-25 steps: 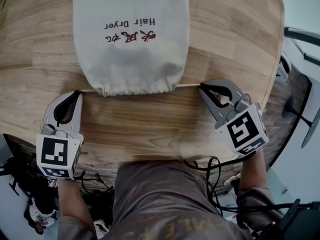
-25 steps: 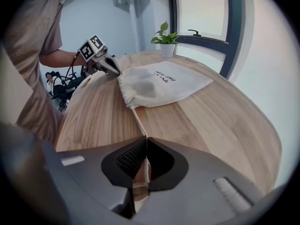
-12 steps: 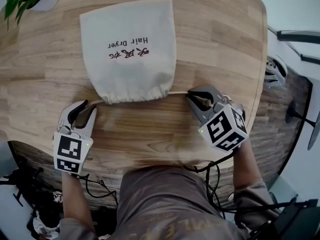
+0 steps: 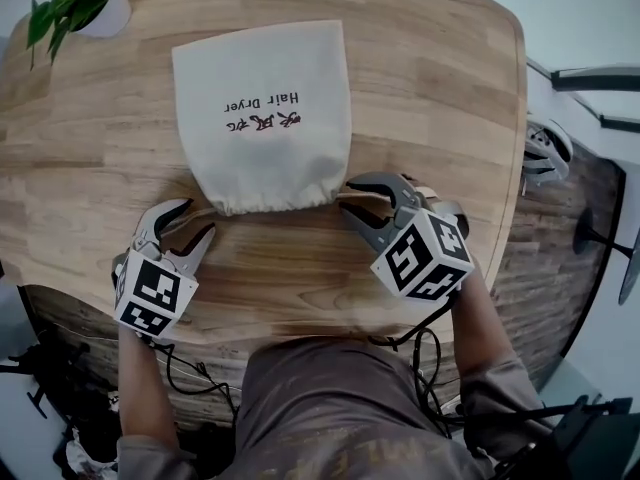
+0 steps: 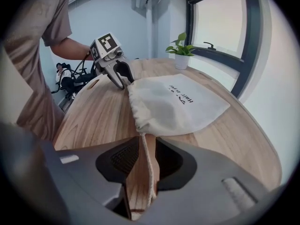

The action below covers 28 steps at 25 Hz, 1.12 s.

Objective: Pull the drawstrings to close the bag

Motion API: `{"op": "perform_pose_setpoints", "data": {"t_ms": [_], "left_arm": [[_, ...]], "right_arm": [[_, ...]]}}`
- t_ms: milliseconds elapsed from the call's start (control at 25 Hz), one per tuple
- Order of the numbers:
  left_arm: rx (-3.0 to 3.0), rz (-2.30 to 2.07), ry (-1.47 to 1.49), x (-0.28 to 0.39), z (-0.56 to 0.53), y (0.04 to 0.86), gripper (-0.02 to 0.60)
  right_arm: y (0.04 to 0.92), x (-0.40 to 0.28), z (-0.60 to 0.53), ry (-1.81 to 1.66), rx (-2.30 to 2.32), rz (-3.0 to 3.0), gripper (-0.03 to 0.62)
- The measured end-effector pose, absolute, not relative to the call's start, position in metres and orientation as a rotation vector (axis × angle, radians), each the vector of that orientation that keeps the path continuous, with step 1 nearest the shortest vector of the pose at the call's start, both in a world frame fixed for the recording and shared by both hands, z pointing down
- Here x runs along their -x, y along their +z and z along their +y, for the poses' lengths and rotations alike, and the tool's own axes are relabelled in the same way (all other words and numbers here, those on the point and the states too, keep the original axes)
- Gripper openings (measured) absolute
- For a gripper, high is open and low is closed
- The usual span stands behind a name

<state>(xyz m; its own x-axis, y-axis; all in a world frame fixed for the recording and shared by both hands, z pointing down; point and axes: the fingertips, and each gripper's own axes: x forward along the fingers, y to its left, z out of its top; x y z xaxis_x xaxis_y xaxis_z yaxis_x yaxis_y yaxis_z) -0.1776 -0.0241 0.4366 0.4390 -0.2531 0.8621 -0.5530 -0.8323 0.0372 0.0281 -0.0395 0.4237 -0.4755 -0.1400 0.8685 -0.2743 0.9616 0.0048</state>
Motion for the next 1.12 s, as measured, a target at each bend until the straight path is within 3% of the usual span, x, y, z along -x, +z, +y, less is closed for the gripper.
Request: {"op": "perform_pose_setpoints", "data": {"t_ms": [320, 440, 480, 720, 1120], "left_arm": [[-2.397, -0.524, 1.387, 0.182, -0.028, 0.439, 0.161], [-2.443, -0.486, 1.480, 0.176, -0.023, 0.439, 0.030], [-2.450, -0.490, 1.506, 0.174, -0.021, 0.439, 0.020], [-2.438, -0.631, 1.600, 0.183, -0.023, 0.431, 0.011], [-2.357, -0.796, 1.436, 0.189, -0.024, 0.432, 0.008]], "right_arm": [[0.435, -0.027, -0.039, 0.192, -0.199, -2.061, 0.133], [0.436, -0.028, -0.037, 0.168, -0.185, -2.044, 0.089], [0.436, -0.029, -0.037, 0.165, -0.188, -2.039, 0.055], [0.420, -0.028, -0.040, 0.124, -0.246, -2.070, 0.038], [0.429, -0.036, -0.039, 0.157, -0.277, -2.089, 0.035]]}}
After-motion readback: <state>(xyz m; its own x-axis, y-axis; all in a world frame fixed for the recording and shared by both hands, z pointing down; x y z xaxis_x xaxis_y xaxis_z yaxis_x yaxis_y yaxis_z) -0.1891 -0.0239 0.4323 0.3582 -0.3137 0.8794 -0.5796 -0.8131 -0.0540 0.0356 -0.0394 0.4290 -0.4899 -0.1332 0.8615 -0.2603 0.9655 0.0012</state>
